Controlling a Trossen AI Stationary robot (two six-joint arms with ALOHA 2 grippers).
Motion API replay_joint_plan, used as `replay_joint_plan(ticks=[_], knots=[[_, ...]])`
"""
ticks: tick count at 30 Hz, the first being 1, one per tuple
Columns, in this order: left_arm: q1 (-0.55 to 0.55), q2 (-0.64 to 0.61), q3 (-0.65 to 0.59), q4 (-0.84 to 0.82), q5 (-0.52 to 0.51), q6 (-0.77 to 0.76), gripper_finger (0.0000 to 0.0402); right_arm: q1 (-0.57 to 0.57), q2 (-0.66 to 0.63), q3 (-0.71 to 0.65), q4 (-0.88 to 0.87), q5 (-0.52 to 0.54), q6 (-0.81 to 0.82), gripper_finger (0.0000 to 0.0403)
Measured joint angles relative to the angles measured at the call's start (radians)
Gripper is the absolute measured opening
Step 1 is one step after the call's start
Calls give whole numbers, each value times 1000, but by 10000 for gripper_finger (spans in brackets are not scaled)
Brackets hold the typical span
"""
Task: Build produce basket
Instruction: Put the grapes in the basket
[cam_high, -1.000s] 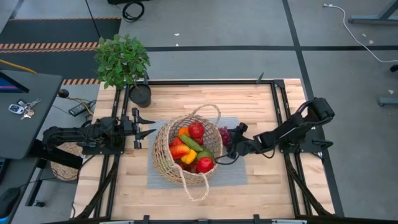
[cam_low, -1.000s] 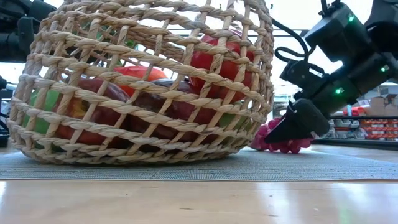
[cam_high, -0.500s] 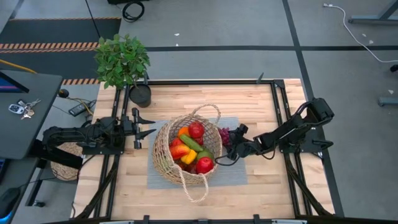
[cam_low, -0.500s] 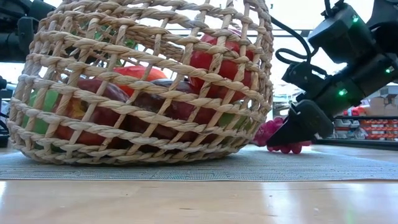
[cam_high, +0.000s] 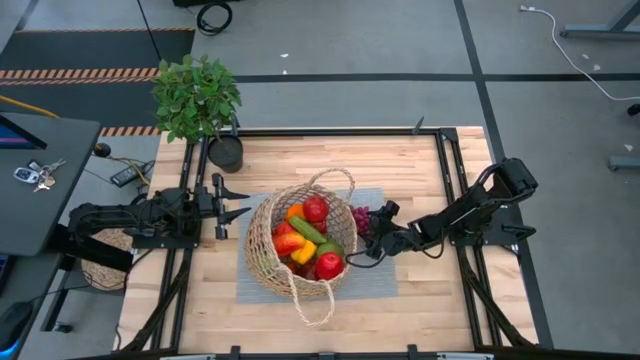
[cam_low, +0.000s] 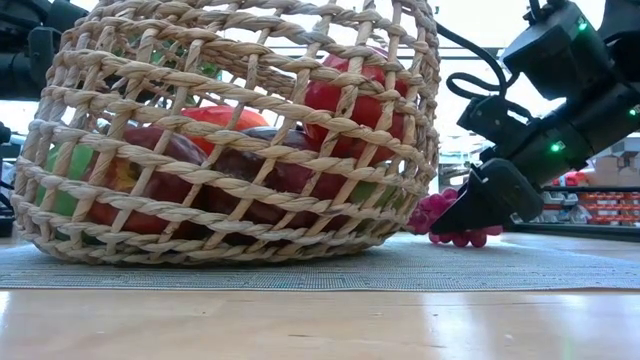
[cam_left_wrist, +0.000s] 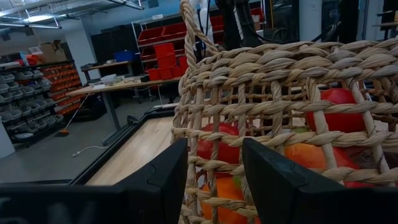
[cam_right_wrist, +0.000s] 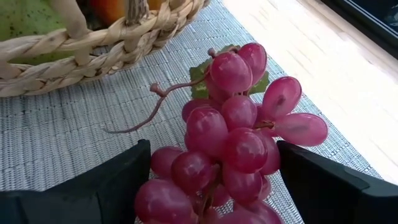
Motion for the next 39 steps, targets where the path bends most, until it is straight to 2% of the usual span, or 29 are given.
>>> replay_joint_plan(ticks=[6, 17, 25, 32, 39], knots=[[0, 0, 0, 0, 0, 0, 160, 0, 0, 0, 0, -1, -18, 342], [0, 0, 0, 0, 0, 0, 160, 1, 0, 0, 4, -1, -45, 225], [0, 0, 0, 0, 0, 0, 160, 1, -1, 0, 8, 8, -53, 202], [0, 0, 0, 0, 0, 0, 160, -20, -63, -2, 4, 106, -119, 201], [0, 0, 0, 0, 0, 0, 160, -26, -181, -2, 33, 278, -256, 201]])
